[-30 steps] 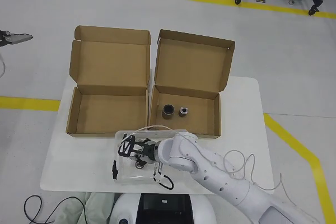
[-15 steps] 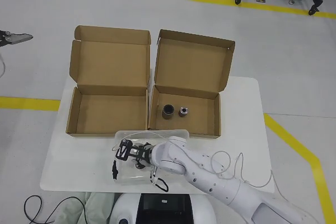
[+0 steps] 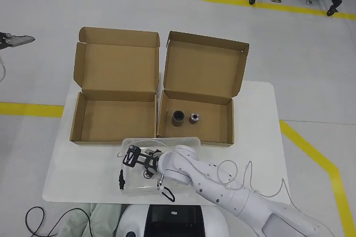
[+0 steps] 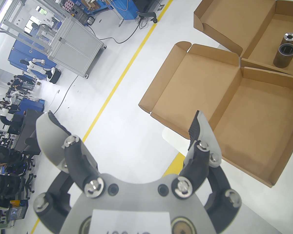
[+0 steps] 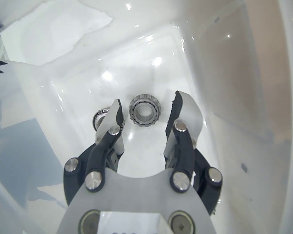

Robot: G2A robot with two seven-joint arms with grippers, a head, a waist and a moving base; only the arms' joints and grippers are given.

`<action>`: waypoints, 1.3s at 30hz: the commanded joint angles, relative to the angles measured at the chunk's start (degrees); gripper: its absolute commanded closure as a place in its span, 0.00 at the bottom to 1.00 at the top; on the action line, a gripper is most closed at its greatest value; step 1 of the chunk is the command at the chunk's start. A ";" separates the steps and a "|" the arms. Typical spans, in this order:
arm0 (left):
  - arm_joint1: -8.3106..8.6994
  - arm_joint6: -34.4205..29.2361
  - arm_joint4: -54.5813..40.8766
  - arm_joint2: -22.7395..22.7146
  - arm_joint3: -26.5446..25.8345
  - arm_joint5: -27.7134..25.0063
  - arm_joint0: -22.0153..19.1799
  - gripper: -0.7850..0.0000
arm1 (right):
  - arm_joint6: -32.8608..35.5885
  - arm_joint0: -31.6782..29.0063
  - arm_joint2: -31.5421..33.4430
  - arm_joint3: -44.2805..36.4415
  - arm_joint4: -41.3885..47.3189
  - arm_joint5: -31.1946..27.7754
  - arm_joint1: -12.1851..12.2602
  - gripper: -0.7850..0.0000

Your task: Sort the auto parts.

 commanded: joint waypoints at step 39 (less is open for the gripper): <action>0.00 0.00 0.00 0.00 0.00 0.00 0.00 0.00 | -27.12 -7.95 13.45 -9.93 1.80 -18.97 2.90 1.00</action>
